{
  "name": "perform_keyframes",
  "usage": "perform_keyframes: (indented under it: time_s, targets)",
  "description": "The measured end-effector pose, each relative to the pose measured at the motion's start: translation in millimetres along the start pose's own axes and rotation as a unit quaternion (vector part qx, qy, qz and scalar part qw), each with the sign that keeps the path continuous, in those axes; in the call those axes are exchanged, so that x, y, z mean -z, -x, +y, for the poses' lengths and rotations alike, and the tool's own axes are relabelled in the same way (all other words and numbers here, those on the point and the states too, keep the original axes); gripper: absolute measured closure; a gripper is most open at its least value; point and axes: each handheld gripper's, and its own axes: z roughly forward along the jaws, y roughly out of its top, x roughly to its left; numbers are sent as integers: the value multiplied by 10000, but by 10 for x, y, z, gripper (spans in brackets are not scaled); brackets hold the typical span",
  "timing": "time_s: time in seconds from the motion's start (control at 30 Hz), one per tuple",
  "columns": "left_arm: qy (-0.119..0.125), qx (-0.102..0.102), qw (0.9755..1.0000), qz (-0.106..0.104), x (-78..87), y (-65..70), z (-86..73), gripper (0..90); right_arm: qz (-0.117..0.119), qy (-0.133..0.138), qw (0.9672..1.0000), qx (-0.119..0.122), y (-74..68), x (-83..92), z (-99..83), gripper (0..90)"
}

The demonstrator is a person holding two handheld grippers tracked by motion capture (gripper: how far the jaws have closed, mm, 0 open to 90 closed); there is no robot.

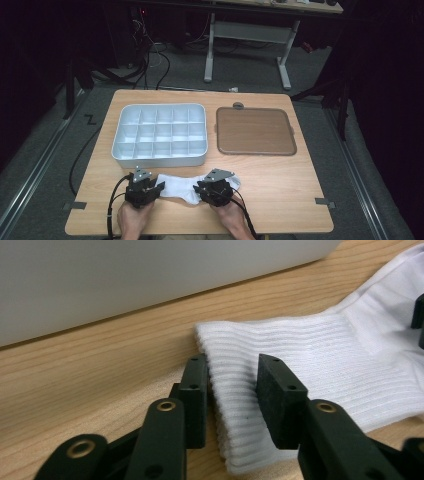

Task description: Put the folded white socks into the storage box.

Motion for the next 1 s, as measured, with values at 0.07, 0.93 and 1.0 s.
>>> perform_keyframes:
  time_s: [0.07, 0.93, 1.0]
  targets:
    - [-26, 2, 10000, -5, -1, -1, 3, 693, -18, -41, 10000, 29, -4, -8, 0, 760]
    - [-204, 584, 9957, -686, 167, 63, 295, 815, -218, -138, 9990, 370, -79, -70, -77, 776]
    - [-196, 578, 9954, -745, 183, 96, 334, 815, -228, -154, 9988, 397, -90, -71, -75, 776]
